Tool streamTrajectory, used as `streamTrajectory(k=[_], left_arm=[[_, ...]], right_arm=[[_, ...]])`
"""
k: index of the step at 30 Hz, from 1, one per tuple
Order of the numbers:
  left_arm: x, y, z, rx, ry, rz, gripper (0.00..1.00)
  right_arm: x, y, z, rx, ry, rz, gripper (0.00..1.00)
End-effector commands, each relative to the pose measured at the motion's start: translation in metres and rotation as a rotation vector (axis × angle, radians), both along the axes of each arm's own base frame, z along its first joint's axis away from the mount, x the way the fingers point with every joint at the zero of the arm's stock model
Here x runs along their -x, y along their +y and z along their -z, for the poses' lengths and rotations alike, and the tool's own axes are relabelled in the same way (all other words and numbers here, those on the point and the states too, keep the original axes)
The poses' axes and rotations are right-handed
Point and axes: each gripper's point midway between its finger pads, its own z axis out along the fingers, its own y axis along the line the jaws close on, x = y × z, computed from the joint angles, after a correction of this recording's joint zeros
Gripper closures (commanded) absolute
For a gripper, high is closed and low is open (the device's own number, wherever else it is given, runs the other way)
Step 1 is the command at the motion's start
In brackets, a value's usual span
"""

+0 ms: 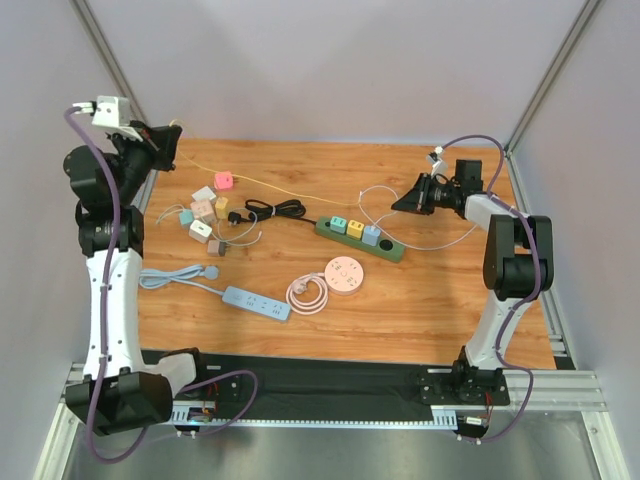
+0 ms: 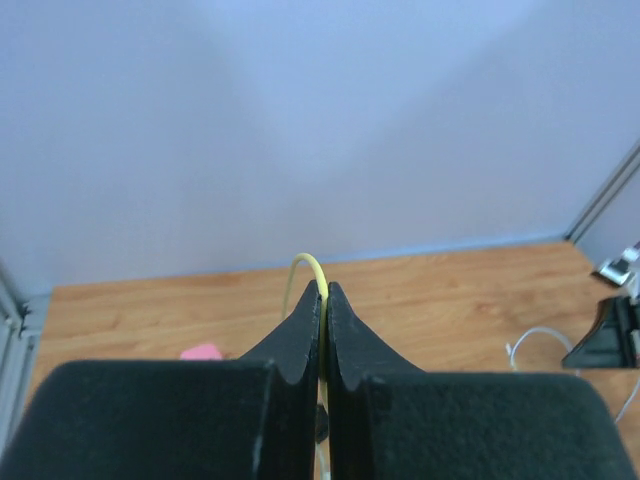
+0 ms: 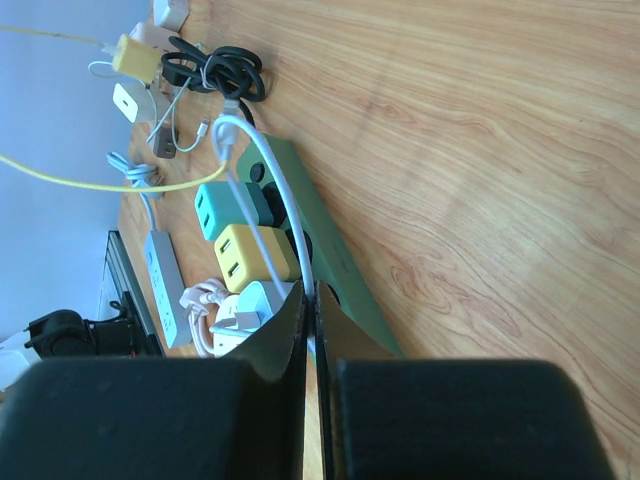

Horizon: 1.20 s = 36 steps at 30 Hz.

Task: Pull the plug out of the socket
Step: Place the plug at the corner of the board.

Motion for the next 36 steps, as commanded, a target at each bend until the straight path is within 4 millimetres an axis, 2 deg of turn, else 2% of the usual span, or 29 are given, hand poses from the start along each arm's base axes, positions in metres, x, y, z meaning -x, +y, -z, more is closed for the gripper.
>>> streamTrajectory(k=[1,4,9,12,19,31,36], left_arm=[[0.023,-0.008,-0.062,0.091,-0.175,0.082,1.00],[0.025,0.000,-0.071,0.102,-0.199,0.065,1.00],[0.017,0.011,-0.064,0.108,-0.168,0.032,1.00],[0.012,0.024,-0.057,0.122,-0.152,-0.016,1.00],[0.013,0.050,-0.058,0.187,-0.158,-0.084,1.00],[0.001,0.057,-0.051,0.209,-0.127,-0.064,1.00],[0.000,0.059,-0.057,0.226,-0.137,-0.062,1.00]], right_arm=[[-0.004,-0.007,-0.003,0.035,-0.034,0.022,1.00],[-0.004,-0.008,-0.001,0.040,-0.032,0.026,1.00],[-0.004,-0.009,-0.002,0.046,-0.037,0.034,1.00],[-0.005,-0.012,-0.001,0.050,-0.034,0.044,1.00],[-0.006,-0.016,0.002,0.055,-0.028,0.057,1.00],[-0.006,-0.021,0.007,0.061,-0.013,0.077,1.00],[-0.008,-0.027,0.011,0.094,0.000,0.104,1.00]])
